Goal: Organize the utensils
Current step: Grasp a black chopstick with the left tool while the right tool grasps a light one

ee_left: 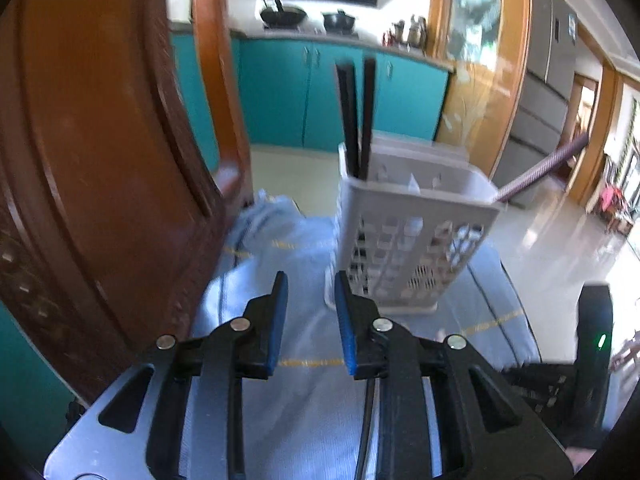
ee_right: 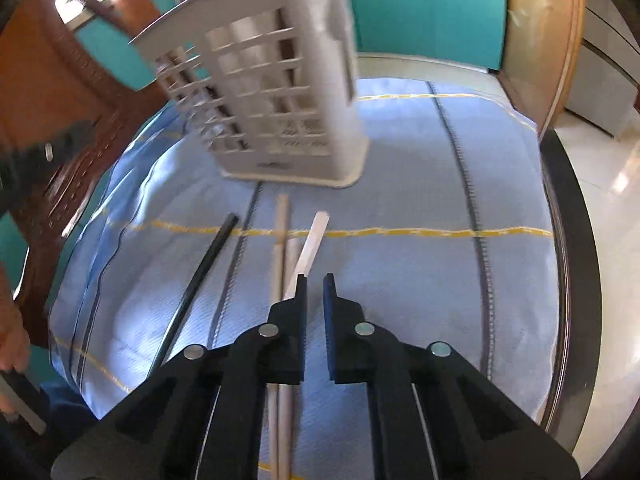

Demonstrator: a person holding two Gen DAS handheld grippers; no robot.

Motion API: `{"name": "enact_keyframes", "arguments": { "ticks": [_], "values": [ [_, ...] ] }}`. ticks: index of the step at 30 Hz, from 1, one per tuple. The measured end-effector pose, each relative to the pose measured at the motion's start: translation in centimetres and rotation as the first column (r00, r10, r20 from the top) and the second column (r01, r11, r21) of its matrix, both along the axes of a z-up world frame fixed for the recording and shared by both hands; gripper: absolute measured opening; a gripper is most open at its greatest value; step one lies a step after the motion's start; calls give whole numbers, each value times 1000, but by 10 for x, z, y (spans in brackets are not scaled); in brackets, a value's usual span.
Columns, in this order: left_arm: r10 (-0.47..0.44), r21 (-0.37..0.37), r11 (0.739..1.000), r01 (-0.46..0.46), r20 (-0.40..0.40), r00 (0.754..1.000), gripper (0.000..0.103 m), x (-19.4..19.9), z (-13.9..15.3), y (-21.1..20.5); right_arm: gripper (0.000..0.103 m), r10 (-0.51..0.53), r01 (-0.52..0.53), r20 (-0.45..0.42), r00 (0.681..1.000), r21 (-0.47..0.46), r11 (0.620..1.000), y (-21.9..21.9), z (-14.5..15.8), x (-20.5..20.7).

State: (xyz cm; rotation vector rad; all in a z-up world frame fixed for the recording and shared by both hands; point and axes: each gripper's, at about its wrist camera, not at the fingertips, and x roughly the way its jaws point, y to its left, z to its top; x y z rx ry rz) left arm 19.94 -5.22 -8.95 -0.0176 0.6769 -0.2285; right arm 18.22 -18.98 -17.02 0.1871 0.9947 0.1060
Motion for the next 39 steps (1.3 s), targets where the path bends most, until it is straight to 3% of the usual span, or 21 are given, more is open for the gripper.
{"name": "enact_keyframes", "arguments": {
  "ticks": [4,7,16,28,32,36,37,39],
  "values": [
    [-34,-10,999,33,-103,994,28,10,-17,-5,12,-3,3,-12,1000,-11,1000,5,-3,2],
    [-48,-16,999,46,-141,989,29,15,-23,-8,21,3,-4,-28,1000,-34,999,12,-8,2],
    [-88,3,996,90,-184,979,32,13,-38,-21,21,74,-74,-16,997,12,997,31,-12,4],
    [-126,45,989,142,-257,958,36,13,-58,-32,22,5,-5,1,1000,-181,983,23,-10,3],
    [-144,60,984,166,-264,954,36,11,-63,-37,22,32,-32,-6,999,-96,995,19,-10,0],
    [-146,78,982,174,-274,950,36,10,-67,-45,22,39,-41,-23,999,-136,990,29,-14,6],
    [-147,76,982,175,-281,948,36,10,-70,-47,21,40,-43,-22,999,-140,989,30,-14,6],
    [-157,68,980,184,-295,943,36,9,-73,-51,9,44,-46,-24,999,-127,991,28,-13,6]
  ]
}}
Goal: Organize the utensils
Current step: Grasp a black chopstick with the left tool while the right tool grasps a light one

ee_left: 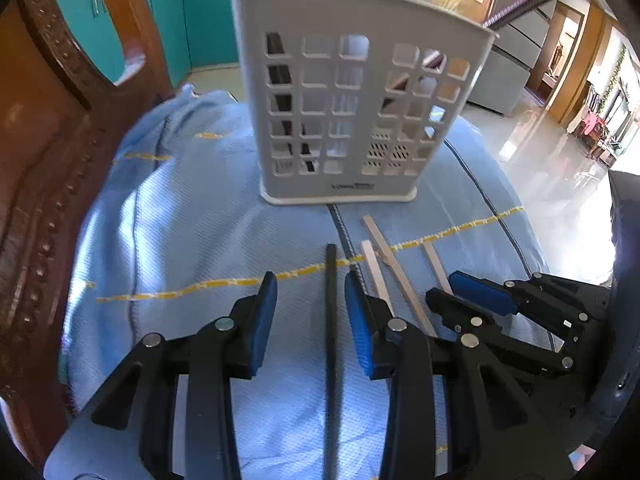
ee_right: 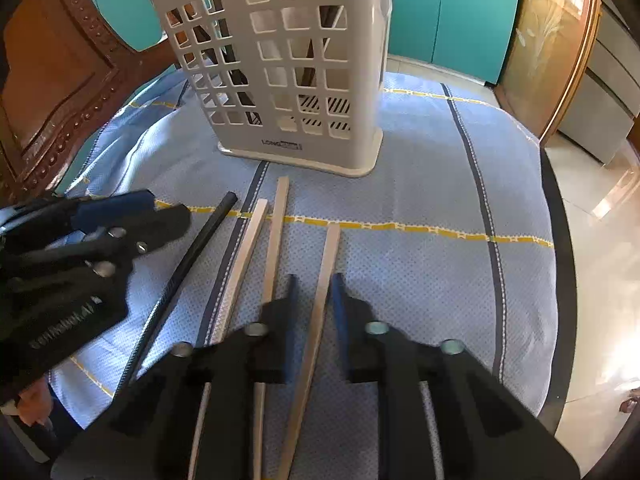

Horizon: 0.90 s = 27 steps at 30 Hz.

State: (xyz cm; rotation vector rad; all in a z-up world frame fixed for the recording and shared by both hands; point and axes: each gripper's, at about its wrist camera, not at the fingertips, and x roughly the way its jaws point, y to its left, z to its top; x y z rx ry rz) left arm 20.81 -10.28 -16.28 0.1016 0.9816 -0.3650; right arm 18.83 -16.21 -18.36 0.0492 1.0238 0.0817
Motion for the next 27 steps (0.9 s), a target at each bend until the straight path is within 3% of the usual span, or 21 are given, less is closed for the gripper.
{"name": "enact_keyframes", "arguments": {
  "ticks": [8,27],
  "values": [
    [-10,20,1000,10,-1,1000,36,-3,-4,-7,9,-60,60,42,997,-14,998,-13,8,-2],
    [8,90,996,-4,-41,999,40,11,-29,-11,13,-85,85,29,996,-4,996,-14,6,0]
  ]
}}
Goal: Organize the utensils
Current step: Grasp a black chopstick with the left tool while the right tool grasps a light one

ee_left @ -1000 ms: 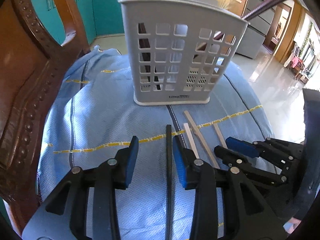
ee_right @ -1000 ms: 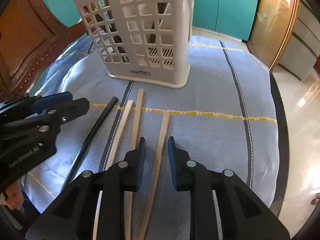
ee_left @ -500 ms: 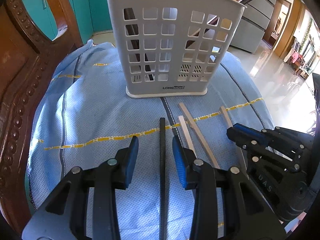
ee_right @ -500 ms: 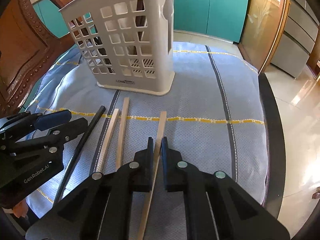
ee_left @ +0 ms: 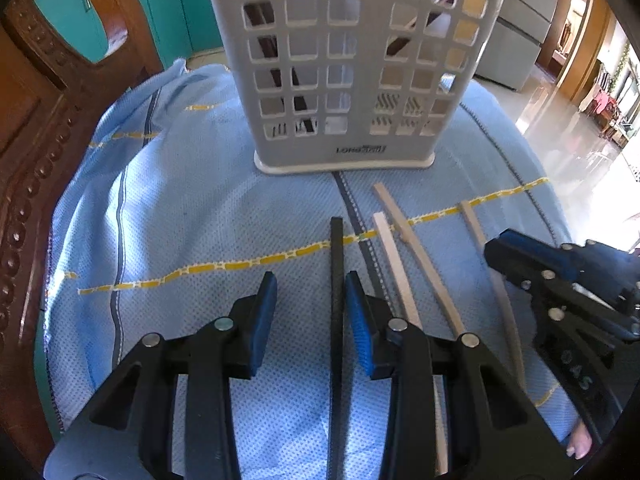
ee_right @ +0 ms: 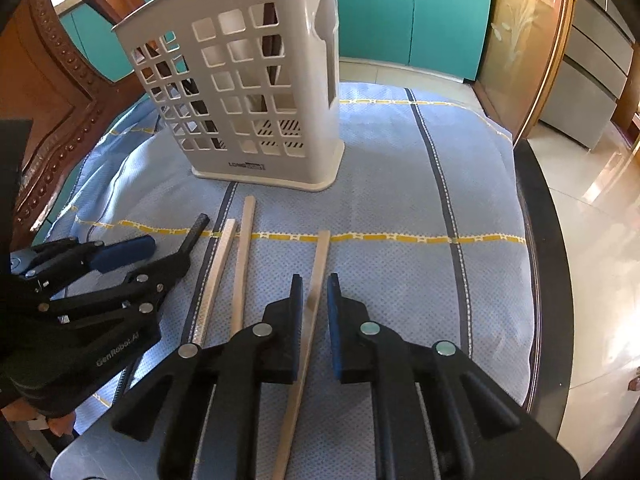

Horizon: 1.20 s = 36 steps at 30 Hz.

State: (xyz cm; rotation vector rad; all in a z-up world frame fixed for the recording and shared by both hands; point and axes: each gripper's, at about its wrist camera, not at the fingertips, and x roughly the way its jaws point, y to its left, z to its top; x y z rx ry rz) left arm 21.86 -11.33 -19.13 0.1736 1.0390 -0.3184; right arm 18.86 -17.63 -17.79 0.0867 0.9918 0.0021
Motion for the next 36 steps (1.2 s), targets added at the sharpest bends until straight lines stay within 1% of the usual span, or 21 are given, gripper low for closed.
{"name": "enact_keyframes", "arguments": {
  "ticks": [3,10,14,18,28,36],
  "values": [
    [6,5,1000,-6,3,1000,44,1,0,2,13,8,-8,-10,1000,-2,1000,2,-3,0],
    [5,14,1000,-5,8,1000,45,3,-1,3,14,9,-9,-31,999,-11,1000,4,-7,3],
    [8,15,1000,-8,6,1000,48,2,0,2,20,16,-16,-31,999,-11,1000,6,-7,2],
    [9,16,1000,-9,6,1000,49,3,0,3,22,17,-17,-31,999,-12,1000,7,-7,2],
    [-4,28,1000,4,16,1000,50,-1,0,1,23,24,-25,-31,999,-22,999,8,-8,2],
    [-3,27,1000,2,16,1000,50,-1,-1,1,26,33,-33,-31,999,-23,999,9,-7,2]
  ]
}}
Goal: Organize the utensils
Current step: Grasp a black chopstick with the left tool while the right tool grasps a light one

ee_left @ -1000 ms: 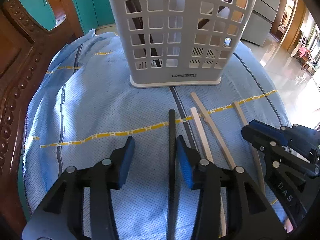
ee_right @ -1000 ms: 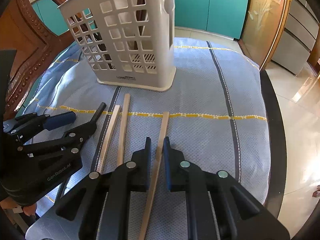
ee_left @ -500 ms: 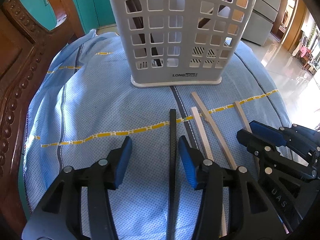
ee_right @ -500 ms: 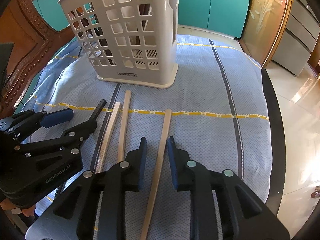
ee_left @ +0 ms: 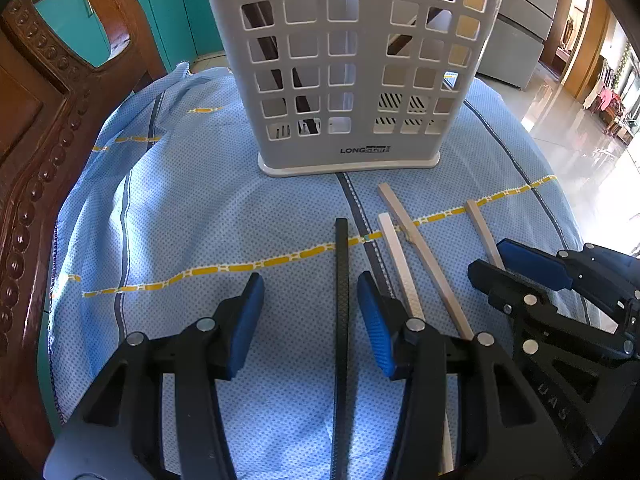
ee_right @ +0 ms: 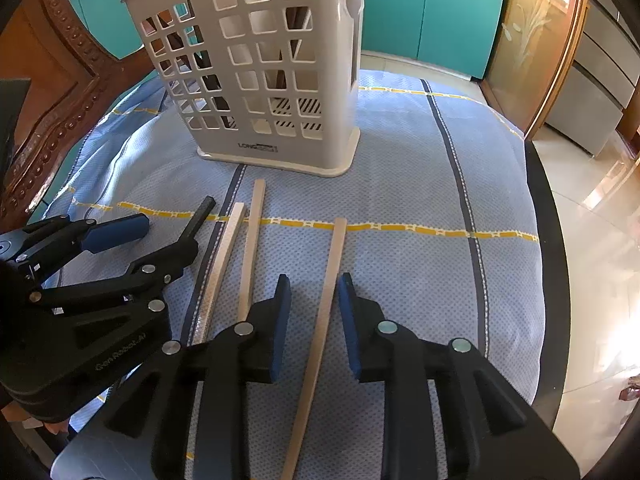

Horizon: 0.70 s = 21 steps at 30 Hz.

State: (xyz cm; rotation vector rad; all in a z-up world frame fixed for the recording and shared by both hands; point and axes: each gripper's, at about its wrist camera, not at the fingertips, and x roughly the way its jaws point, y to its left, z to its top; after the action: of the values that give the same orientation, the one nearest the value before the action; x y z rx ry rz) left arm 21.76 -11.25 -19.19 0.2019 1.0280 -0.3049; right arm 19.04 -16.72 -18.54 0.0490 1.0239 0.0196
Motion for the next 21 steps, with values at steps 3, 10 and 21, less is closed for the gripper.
{"name": "enact_keyframes", "arguments": {
  "ticks": [3,10,21],
  "values": [
    [0,0,1000,0,0,1000,50,0,0,0,27,-2,2,1,1000,-2,1000,0,0,0],
    [-1,2,1000,1,1,1000,50,0,0,0,30,-11,11,7,1000,-58,998,1,-1,1],
    [-3,0,1000,3,1,1000,50,-3,1,-3,38,1,0,13,1000,-71,997,7,-3,2]
  ]
}}
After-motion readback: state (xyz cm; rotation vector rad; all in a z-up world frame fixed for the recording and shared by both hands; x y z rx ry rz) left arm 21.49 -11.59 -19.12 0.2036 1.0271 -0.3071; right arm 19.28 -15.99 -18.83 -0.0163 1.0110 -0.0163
